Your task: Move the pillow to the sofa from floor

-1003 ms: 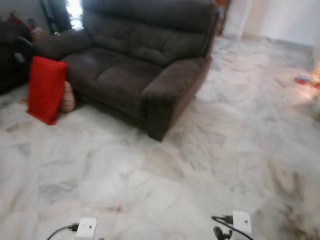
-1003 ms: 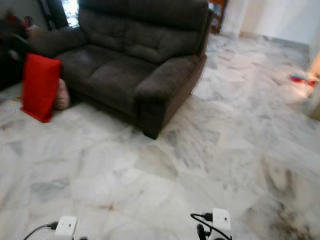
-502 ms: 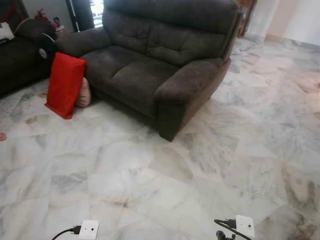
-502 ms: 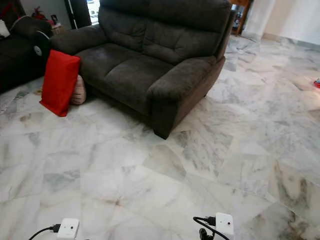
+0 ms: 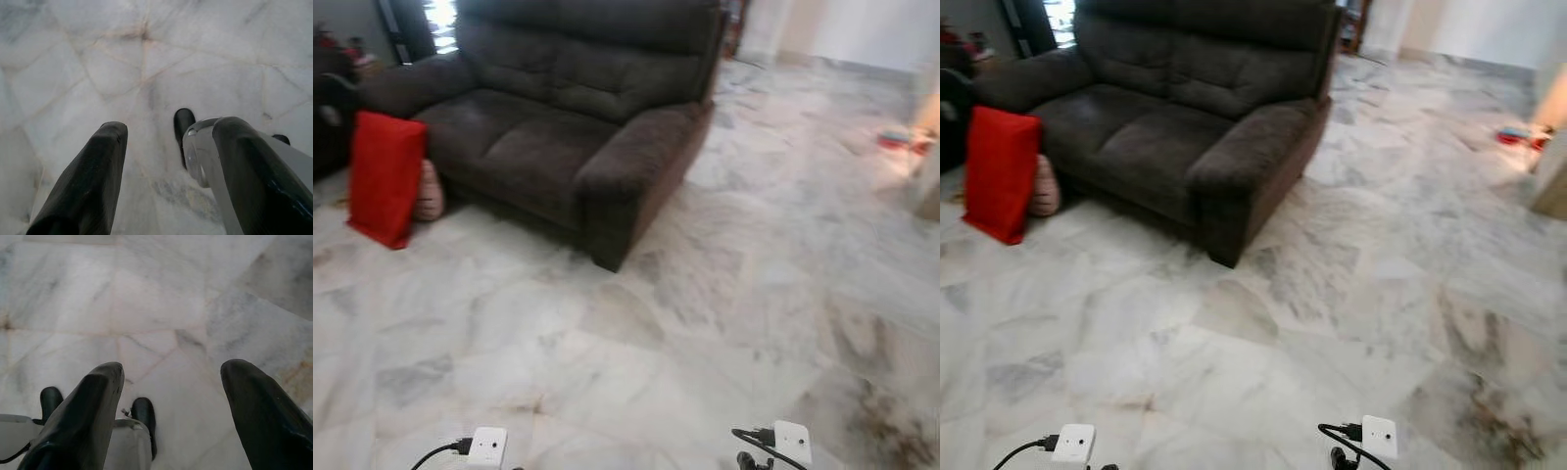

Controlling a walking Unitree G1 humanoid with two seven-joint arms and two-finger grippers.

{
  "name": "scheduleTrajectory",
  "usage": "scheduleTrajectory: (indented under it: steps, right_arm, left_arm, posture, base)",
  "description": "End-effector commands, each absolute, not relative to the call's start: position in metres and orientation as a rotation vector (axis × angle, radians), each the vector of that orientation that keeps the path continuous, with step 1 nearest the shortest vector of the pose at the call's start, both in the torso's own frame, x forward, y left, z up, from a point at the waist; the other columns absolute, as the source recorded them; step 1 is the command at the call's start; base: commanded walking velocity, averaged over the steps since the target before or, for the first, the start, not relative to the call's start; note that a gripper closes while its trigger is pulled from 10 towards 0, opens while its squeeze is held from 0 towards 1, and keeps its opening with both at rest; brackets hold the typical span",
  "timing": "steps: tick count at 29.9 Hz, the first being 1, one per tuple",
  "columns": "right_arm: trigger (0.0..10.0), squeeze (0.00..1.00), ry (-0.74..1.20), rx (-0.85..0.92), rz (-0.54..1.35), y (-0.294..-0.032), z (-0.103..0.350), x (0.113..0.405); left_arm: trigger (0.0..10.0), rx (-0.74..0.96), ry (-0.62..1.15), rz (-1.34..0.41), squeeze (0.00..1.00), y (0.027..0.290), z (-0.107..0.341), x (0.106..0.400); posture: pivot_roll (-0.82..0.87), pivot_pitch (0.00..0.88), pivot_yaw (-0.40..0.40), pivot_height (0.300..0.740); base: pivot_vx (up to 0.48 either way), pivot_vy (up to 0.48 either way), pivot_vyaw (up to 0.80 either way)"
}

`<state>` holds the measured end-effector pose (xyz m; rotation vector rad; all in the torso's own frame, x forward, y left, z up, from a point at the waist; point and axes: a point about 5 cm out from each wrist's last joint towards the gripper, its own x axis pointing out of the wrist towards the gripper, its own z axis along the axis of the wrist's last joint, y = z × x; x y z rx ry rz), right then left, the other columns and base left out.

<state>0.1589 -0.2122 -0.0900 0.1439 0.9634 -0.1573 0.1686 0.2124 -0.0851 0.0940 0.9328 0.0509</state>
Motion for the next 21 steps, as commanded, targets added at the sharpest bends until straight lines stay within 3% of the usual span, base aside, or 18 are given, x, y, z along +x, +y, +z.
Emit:
scheduleTrajectory:
  steps: [1, 8, 12, 21]
  right_arm:
    - [10.0, 0.00, 0.972, 0.146, -0.161, -0.2124, -0.0904, 0.1583]
    - [10.0, 0.00, 0.973, 0.150, -0.156, -0.2117, -0.0905, 0.1585]
    - [10.0, 0.00, 0.972, 0.151, -0.155, -0.2115, -0.0903, 0.1589]
    - [10.0, 0.00, 0.972, 0.152, -0.153, -0.2116, -0.0902, 0.1591]
  left_arm:
    - [10.0, 0.085, 0.945, 0.064, 0.00, 0.2148, -0.0860, 0.1658]
    - [10.0, 0.083, 0.945, 0.064, 0.00, 0.2151, -0.0859, 0.1659]
    - [10.0, 0.082, 0.941, 0.061, 0.00, 0.2149, -0.0856, 0.1665]
    - [10.0, 0.098, 0.937, 0.044, 0.00, 0.2144, -0.0851, 0.1676]
  posture:
    - [0.04, 0.000, -0.019, 0.740]
    - [0.04, 0.000, -0.017, 0.740]
    - [0.04, 0.000, -0.018, 0.740]
    - [0.04, 0.000, -0.019, 0.740]
  base:
    - [0.000, 0.000, -0.80]
    - [0.000, 0.000, -0.80]
    - [0.000, 0.480, -0.80]
    - [0.000, 0.000, -0.80]
